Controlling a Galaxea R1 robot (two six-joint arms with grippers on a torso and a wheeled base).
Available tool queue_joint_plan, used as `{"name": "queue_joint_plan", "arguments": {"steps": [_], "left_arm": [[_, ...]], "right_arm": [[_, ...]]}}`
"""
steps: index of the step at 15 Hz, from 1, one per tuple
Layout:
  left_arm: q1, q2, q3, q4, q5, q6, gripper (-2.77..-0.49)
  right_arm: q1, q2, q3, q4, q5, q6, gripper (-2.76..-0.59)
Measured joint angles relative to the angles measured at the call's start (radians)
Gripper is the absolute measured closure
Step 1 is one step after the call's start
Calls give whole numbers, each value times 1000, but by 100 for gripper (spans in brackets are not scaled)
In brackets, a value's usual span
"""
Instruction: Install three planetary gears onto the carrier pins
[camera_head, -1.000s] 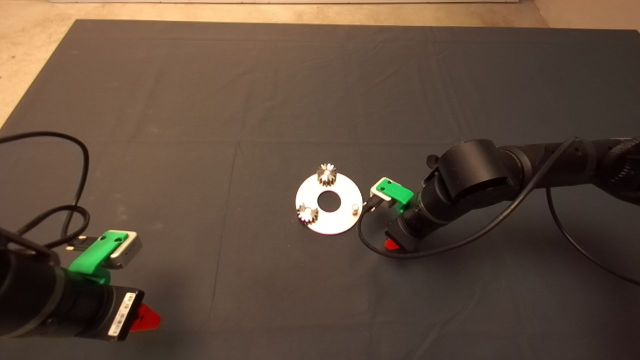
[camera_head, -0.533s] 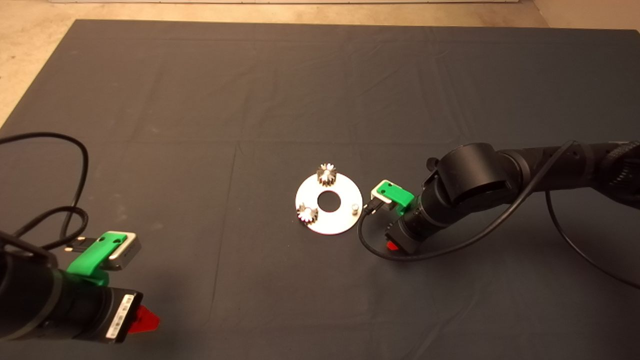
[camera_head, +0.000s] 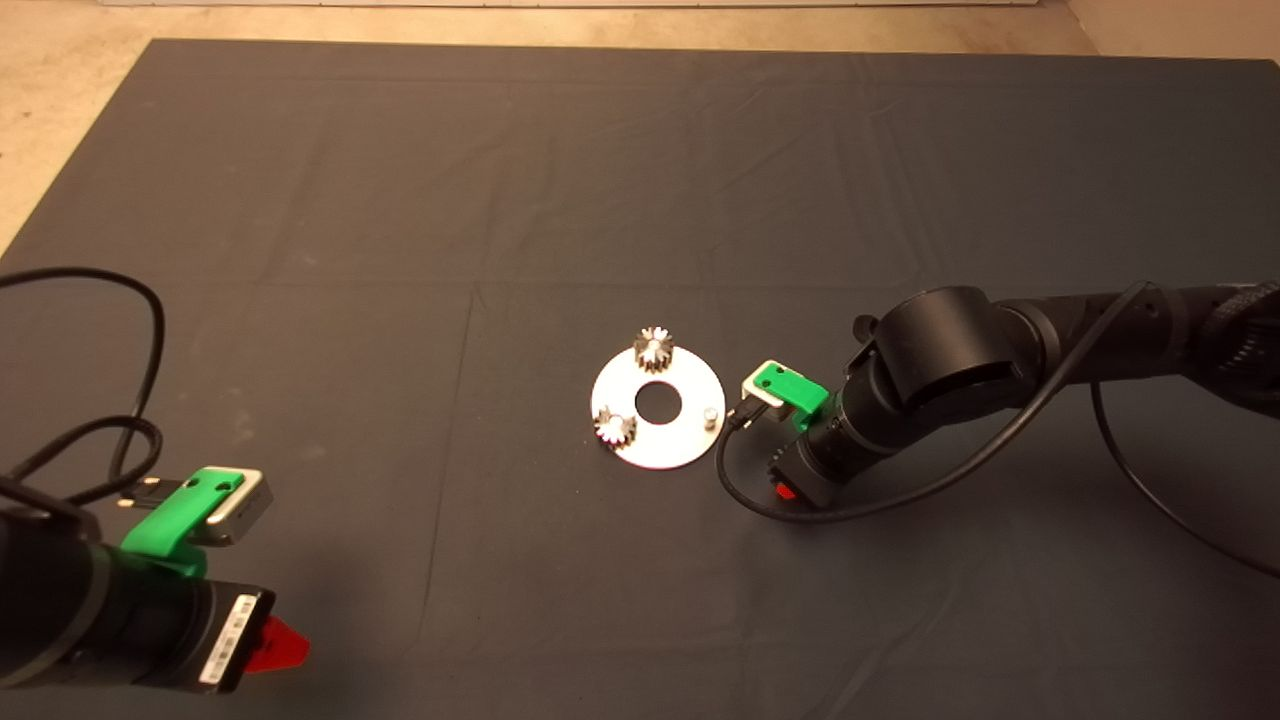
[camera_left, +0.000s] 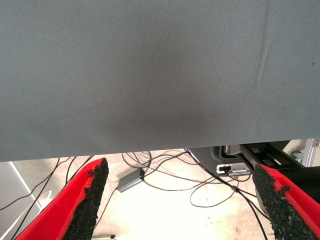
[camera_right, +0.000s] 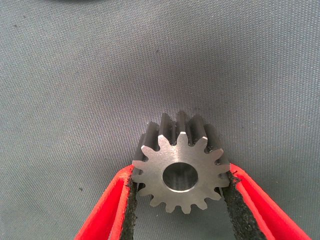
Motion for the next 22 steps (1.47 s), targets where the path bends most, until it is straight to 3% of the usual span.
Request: {"name": "queue_joint_plan", "arguments": {"steps": [9,11,17,22], "left_arm": [[0,0,0,0,0,3,-204],[0,0,0,0,0,3,-204],[0,-3,0,0,0,3,-204],[3,-3,0,0,0,3,-204]], "right_arm": [[0,0,3,-11,1,7,-107],[2,0,23,-18,1,27,-107],[91,45,78,-18,3,93,-95],[121,94,91,-18,4,126,-95]]}}
